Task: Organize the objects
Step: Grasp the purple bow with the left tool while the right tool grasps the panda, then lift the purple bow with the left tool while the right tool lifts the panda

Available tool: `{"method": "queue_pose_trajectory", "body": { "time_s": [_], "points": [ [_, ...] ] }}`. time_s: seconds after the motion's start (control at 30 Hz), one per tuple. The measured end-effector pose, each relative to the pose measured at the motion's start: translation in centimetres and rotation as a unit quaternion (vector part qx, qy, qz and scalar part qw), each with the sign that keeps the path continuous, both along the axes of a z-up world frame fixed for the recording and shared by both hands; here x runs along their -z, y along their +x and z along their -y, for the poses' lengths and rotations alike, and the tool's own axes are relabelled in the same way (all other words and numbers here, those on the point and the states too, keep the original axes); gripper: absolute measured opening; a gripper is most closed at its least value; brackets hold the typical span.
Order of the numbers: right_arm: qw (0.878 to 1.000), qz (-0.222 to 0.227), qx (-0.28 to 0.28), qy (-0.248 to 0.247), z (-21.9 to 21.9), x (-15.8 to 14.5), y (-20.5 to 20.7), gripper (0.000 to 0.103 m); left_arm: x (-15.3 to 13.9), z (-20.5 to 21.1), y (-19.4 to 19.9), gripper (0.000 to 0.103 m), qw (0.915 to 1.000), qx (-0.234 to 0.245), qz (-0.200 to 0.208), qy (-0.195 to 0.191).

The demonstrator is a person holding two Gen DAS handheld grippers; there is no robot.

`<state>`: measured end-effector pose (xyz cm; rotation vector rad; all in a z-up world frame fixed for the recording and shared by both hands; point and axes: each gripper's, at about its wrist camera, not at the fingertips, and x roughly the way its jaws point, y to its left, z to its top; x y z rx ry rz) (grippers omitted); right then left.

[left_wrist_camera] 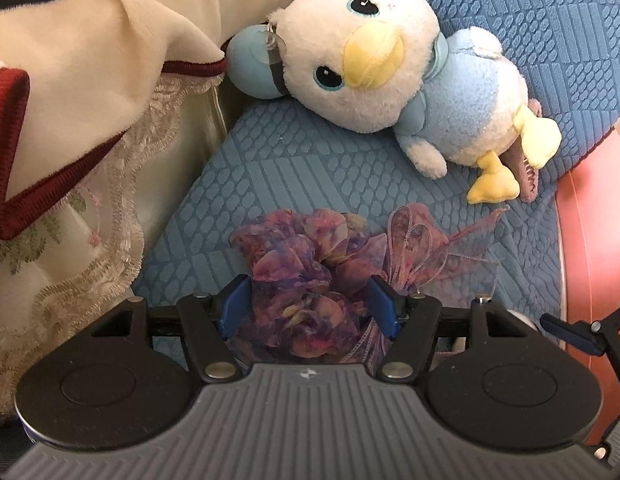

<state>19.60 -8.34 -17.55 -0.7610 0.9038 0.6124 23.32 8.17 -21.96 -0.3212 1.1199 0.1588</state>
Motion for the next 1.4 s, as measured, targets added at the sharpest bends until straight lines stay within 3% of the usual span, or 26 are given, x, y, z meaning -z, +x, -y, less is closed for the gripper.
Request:
{"method": "queue_pose_trajectory", "body": {
  "time_s": [0.03, 0.2, 0.3, 0.47, 0.67, 0.93, 1.13, 1.2, 1.3, 1.4],
  "points": [
    [1.000, -0.004, 0.007, 0.003, 0.0, -0.1, 0.0, 0.048, 0.0, -0.1, 0.0, 0.069, 1.0000, -0.001, 0.000, -0.003],
    [0.996, -0.022, 0.071, 0.054, 1.0, -1.4, 0.3, 0.048, 0.1, -0.6, 0.0, 0.069, 0.9995, -0.003, -0.002, -0.033],
    [0.989, -0.003, 0.134, 0.061, 2.0, -1.7, 0.8, 0.048, 0.1, -0.8, -0.1, 0.069, 0.9988, -0.006, -0.003, -0.049],
    [0.966, -0.002, 0.237, 0.108, 4.6, -2.5, 2.0, 0.048, 0.4, -0.6, -0.1, 0.069, 0.9988, -0.003, -0.006, -0.048],
    [0.951, -0.022, 0.274, 0.140, 4.6, -2.1, 2.2, 0.048, 0.3, 0.5, 0.0, 0.077, 0.9995, 0.010, 0.004, -0.028],
    [0.950, -0.022, 0.281, 0.134, 4.0, -1.2, 2.7, 0.048, 0.7, 1.8, 0.3, 0.080, 0.9989, 0.033, 0.015, -0.028],
    [0.940, -0.030, 0.301, 0.158, 4.7, -1.4, 2.8, 0.048, 0.9, 2.6, 0.6, 0.080, 0.9988, 0.038, 0.020, -0.024],
    [0.940, -0.029, 0.303, 0.154, 4.7, -1.2, 2.7, 0.048, 0.8, 2.8, 0.7, 0.077, 0.9988, 0.036, 0.022, -0.025],
    [0.939, -0.026, 0.307, 0.154, 4.5, -1.2, 2.4, 0.048, 0.6, 2.7, 0.7, 0.061, 0.9983, 0.034, 0.029, -0.038],
    [0.937, -0.025, 0.311, 0.157, 4.3, -1.1, 1.9, 0.048, -0.1, 2.5, 0.4, 0.033, 0.9981, 0.030, 0.040, -0.037]
  ]
}}
